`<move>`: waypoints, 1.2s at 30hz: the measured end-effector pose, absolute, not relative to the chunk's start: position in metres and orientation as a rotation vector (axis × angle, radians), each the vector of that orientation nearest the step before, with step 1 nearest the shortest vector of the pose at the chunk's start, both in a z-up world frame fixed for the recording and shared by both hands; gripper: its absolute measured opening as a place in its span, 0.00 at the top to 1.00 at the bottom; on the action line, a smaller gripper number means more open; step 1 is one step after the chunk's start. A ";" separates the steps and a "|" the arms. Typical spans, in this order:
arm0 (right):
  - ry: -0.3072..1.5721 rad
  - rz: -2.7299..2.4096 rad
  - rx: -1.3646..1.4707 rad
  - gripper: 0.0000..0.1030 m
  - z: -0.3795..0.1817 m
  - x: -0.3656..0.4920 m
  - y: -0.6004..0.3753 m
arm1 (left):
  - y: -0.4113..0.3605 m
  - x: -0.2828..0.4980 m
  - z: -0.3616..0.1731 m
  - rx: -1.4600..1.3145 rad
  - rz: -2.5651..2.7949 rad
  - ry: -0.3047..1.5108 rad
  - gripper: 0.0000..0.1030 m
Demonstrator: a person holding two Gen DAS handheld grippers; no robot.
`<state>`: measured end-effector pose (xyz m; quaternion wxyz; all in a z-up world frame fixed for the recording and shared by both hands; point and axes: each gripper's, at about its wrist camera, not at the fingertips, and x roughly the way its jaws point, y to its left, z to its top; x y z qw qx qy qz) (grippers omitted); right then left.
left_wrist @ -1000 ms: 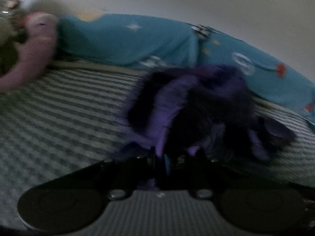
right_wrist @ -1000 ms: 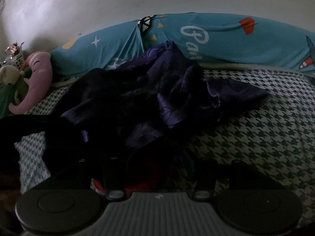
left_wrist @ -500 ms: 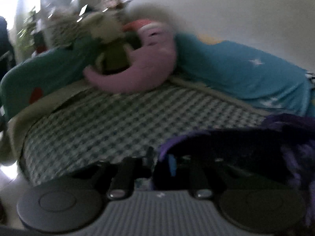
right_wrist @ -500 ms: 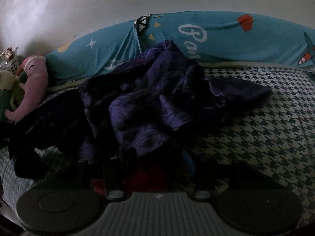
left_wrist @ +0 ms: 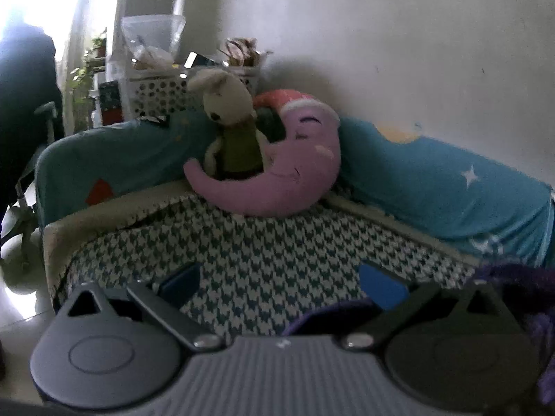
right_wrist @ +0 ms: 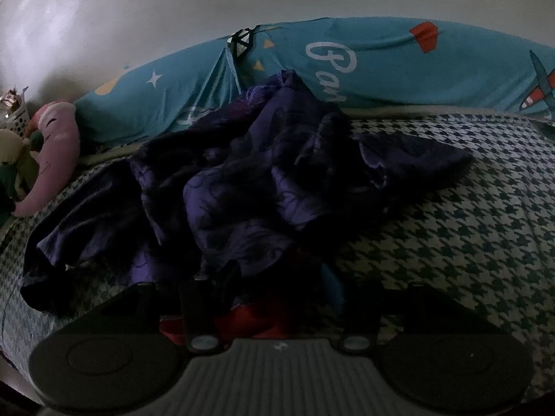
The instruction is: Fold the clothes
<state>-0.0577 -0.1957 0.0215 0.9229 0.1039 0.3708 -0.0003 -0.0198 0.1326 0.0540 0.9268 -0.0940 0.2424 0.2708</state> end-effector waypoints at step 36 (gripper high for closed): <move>0.747 0.011 0.346 0.94 -0.016 0.002 -0.213 | 0.048 0.004 -0.001 -0.149 0.129 0.798 0.01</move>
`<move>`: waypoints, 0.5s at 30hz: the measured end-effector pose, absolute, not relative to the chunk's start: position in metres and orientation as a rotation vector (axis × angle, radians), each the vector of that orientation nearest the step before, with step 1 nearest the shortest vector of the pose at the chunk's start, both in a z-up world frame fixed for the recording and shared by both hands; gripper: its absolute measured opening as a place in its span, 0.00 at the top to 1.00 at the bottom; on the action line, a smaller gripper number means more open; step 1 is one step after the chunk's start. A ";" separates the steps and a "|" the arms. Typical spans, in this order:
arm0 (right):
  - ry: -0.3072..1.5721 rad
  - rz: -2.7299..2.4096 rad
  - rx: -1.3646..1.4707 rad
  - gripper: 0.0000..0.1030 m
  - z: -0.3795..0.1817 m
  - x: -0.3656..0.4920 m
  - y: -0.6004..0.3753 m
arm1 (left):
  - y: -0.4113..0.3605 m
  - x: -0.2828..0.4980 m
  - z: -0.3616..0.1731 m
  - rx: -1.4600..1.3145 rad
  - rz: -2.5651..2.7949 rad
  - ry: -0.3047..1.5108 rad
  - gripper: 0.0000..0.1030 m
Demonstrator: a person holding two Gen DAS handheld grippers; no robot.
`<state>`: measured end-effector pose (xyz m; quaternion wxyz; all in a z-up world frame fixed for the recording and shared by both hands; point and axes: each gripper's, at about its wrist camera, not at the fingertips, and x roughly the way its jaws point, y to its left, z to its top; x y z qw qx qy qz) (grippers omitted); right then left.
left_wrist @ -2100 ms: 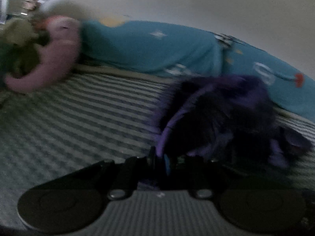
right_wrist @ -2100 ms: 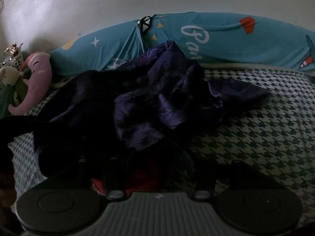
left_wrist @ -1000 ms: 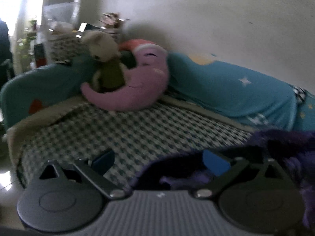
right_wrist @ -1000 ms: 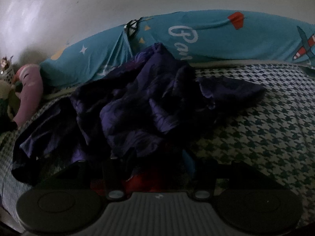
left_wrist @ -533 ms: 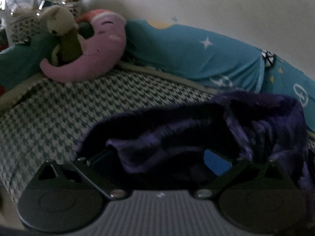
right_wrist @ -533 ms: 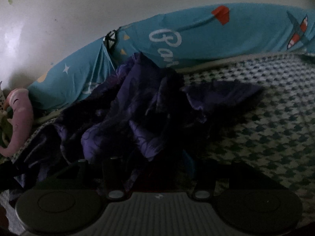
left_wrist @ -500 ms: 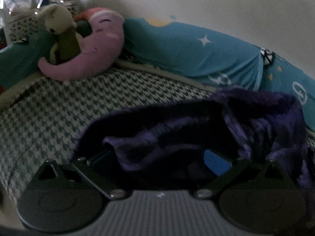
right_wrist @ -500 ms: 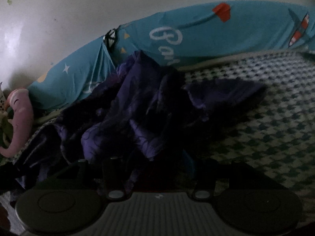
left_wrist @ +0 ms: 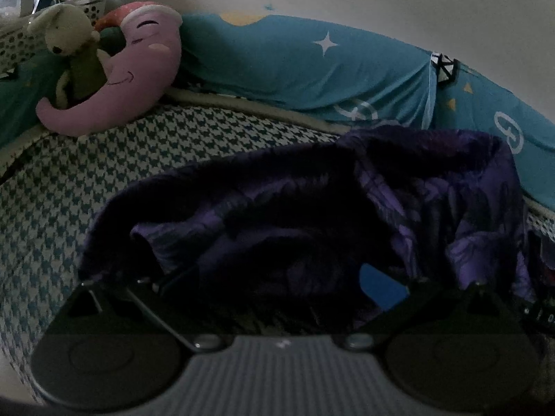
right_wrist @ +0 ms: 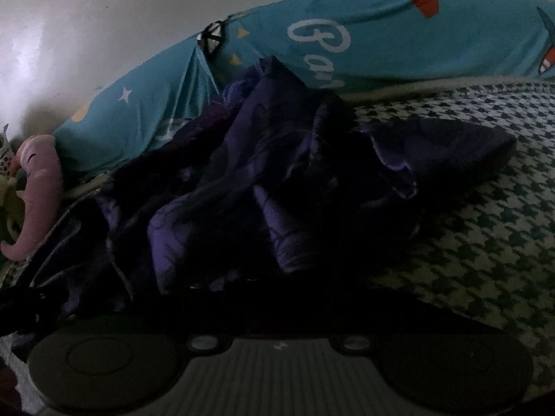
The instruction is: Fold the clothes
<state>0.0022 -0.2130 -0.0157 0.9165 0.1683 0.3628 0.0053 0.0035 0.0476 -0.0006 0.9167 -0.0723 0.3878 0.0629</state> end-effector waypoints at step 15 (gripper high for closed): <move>0.500 0.229 0.263 0.95 0.060 -0.130 -0.201 | 0.055 -0.001 0.001 -0.143 0.177 0.775 0.01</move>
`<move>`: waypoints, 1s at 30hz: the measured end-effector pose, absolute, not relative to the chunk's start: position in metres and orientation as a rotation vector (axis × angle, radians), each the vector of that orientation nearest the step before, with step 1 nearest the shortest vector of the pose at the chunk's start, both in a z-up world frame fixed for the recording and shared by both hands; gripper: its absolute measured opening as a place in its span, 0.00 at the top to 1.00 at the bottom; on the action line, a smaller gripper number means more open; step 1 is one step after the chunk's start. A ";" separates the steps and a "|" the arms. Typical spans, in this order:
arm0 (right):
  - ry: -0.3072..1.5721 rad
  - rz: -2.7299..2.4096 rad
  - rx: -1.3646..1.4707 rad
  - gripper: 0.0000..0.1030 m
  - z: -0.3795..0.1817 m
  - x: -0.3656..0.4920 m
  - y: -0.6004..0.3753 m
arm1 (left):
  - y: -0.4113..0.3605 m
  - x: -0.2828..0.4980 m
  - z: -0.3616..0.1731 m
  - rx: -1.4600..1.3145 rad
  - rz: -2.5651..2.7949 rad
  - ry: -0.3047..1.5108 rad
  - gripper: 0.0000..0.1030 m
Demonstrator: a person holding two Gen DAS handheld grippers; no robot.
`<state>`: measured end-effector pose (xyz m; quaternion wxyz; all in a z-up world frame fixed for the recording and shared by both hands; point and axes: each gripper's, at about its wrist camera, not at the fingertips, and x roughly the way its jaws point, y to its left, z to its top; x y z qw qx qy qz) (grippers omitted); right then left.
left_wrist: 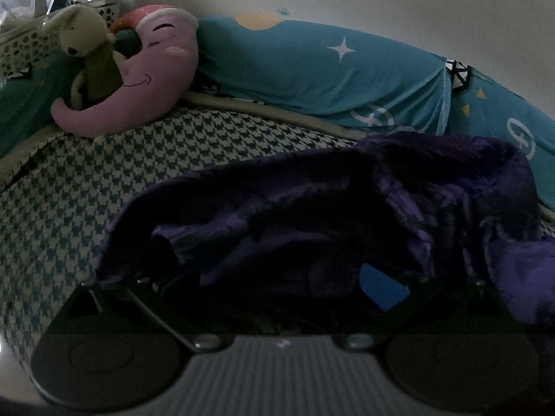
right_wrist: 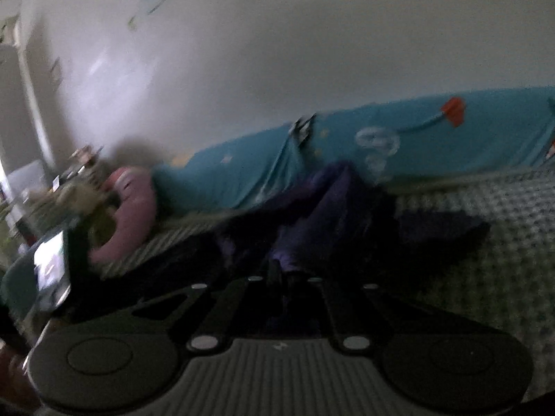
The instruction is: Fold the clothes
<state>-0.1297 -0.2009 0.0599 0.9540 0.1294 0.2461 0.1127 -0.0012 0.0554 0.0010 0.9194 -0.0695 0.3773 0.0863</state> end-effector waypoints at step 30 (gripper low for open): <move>0.676 0.379 0.090 0.72 0.046 -0.121 -0.187 | 0.016 -0.025 0.009 -0.070 0.023 0.777 0.00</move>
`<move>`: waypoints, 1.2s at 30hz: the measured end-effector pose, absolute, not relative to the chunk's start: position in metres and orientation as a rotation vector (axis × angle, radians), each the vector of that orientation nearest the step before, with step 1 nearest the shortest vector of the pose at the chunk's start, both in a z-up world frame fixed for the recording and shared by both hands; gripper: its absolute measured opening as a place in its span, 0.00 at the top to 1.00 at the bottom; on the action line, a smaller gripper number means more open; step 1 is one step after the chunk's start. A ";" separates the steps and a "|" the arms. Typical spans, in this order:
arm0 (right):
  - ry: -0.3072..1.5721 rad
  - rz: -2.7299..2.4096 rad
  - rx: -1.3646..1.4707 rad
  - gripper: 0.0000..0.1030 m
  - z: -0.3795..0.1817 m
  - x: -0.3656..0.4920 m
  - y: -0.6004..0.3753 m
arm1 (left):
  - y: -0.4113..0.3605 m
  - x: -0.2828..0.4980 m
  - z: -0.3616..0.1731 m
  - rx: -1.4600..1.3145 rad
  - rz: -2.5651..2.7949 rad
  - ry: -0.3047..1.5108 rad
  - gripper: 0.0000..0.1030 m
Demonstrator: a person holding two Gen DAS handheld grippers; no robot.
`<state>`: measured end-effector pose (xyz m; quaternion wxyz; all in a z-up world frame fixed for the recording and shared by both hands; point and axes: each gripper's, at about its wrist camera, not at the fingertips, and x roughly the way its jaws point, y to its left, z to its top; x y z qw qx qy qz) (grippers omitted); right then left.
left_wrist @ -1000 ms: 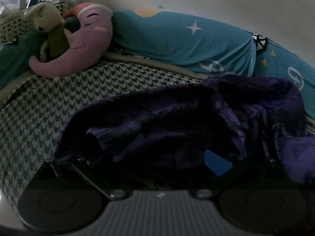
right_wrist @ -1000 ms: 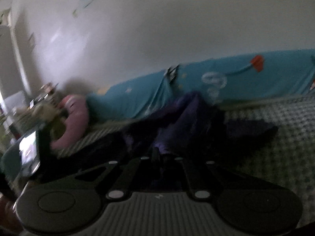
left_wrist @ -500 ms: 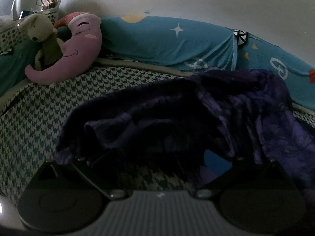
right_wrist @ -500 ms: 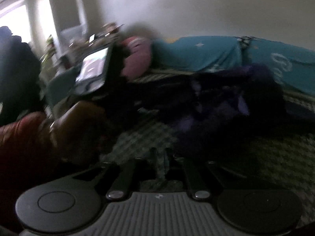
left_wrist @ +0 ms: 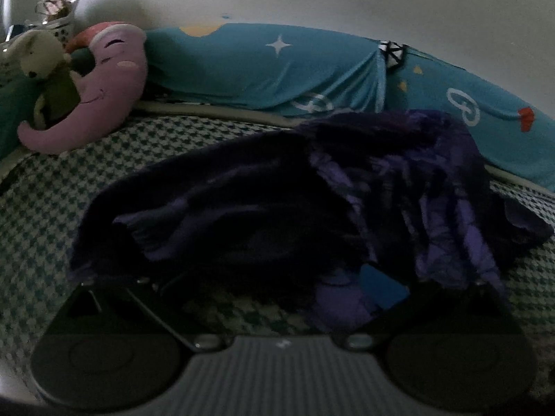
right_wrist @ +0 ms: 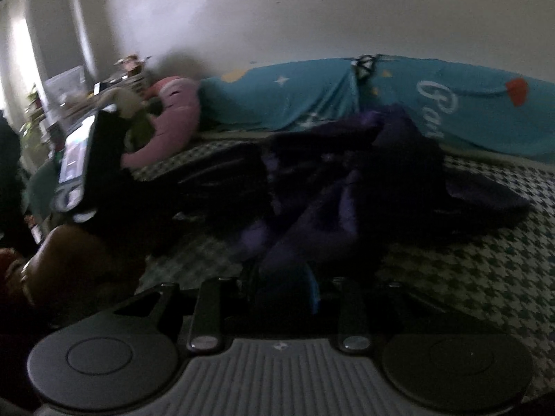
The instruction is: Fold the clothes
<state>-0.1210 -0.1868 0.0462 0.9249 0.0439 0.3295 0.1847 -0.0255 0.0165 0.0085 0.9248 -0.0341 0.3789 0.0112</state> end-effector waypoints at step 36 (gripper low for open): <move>0.624 0.039 0.347 0.60 0.018 0.046 -0.281 | -0.018 0.076 0.001 -0.024 -0.043 0.786 0.00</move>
